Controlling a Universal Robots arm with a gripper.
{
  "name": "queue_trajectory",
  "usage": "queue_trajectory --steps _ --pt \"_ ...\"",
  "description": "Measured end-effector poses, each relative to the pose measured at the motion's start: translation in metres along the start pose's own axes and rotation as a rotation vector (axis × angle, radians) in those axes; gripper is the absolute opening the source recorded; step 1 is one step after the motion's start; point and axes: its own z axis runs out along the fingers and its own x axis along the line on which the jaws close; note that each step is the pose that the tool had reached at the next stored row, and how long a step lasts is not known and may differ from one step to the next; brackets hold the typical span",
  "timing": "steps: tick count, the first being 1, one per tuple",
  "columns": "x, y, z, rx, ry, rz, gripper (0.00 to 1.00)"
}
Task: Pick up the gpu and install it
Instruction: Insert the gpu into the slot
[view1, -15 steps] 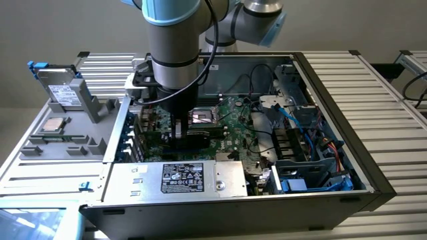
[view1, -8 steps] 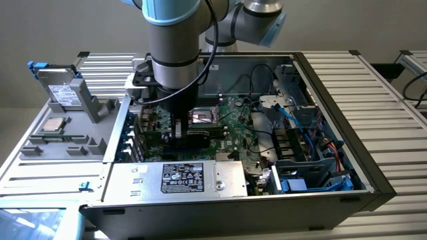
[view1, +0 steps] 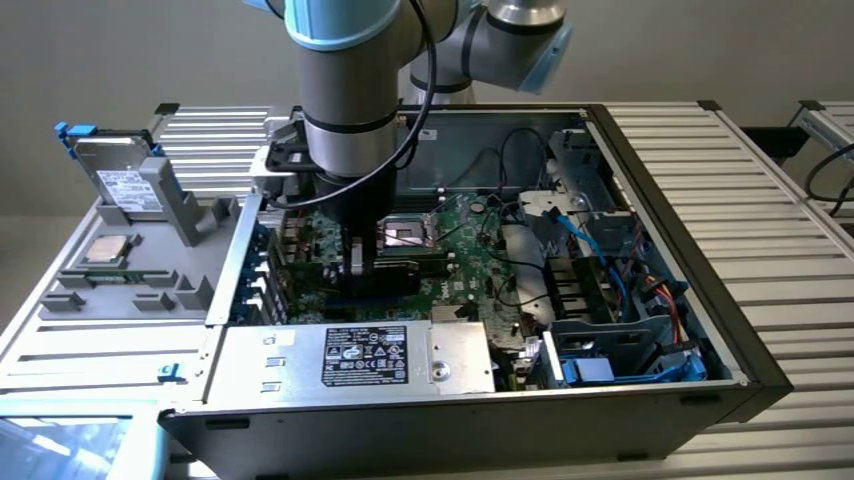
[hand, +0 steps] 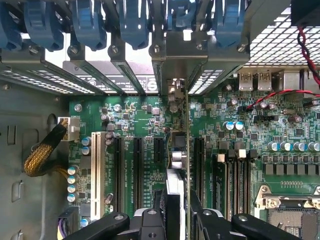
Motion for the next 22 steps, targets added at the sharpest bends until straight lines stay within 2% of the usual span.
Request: queue_trajectory --steps 3,10,13,22 --pt "0.0033 0.0000 0.0001 -0.0002 -0.0014 0.000 0.29" --pt "0.0038 -0.0001 0.0001 -0.0001 -0.0015 0.000 0.29" --pt "0.0039 -0.0035 -0.0010 -0.0003 -0.0014 0.002 0.29" --pt "0.0034 -0.0023 -0.0009 0.0001 -0.0040 0.033 0.29"
